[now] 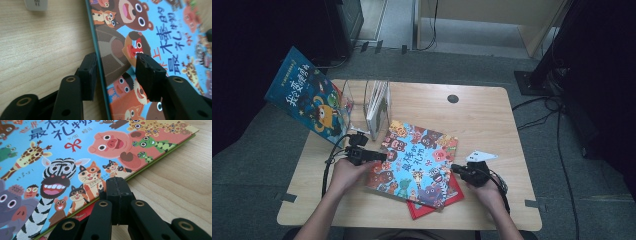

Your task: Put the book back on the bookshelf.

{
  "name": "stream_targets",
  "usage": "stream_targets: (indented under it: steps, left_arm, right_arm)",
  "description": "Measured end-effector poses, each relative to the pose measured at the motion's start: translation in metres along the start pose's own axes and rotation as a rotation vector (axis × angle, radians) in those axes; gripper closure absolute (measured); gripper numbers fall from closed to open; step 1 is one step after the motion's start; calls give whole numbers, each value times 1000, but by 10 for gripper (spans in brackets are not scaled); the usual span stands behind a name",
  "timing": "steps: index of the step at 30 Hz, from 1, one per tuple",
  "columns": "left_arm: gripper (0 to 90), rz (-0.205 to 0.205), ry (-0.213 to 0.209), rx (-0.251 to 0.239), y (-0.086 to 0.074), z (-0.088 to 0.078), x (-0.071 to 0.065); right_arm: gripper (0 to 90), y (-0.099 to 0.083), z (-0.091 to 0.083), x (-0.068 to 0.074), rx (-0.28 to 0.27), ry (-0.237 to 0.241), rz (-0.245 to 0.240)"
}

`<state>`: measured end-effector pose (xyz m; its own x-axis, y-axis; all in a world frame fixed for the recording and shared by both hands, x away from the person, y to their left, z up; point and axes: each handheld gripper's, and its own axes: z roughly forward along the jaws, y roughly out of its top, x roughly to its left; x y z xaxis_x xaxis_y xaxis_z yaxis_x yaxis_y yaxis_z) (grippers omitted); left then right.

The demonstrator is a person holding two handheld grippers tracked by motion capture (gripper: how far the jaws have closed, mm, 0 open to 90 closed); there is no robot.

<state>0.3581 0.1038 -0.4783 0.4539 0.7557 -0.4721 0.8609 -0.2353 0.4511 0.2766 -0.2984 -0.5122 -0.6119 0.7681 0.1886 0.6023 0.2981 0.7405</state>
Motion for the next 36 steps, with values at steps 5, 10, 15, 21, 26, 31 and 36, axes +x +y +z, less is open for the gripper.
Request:
stream_targets:
  steps: [5, 10, 15, 21, 26, 31, 36]
  left_arm:
    - [575, -1, -57, -18, 3, -17, -4]
    - [583, -35, -117, 7, 10, -29, -5]
    - [604, -79, -167, 65, 16, -27, 1]
    - [606, -68, -275, 71, 22, -24, -10]
    - [629, -18, -248, 83, 33, -35, -19]
    - [655, 15, -235, 85, 44, -51, -28]
    - [655, 55, -198, 111, 54, -61, -41]
  right_arm:
    - [900, 0, 0, 0, 2, -7, -5]
    - [900, 0, 0, -1, 2, 3, 4]
    - [900, -1, 0, -3, 1, 11, 11]
    - [900, 0, 2, -3, -3, 15, 9]
    - [900, 4, 5, 2, -23, 33, -19]
    - [900, 6, 10, 8, -43, 63, -40]
    - [900, 8, 15, 12, -50, 76, -65]
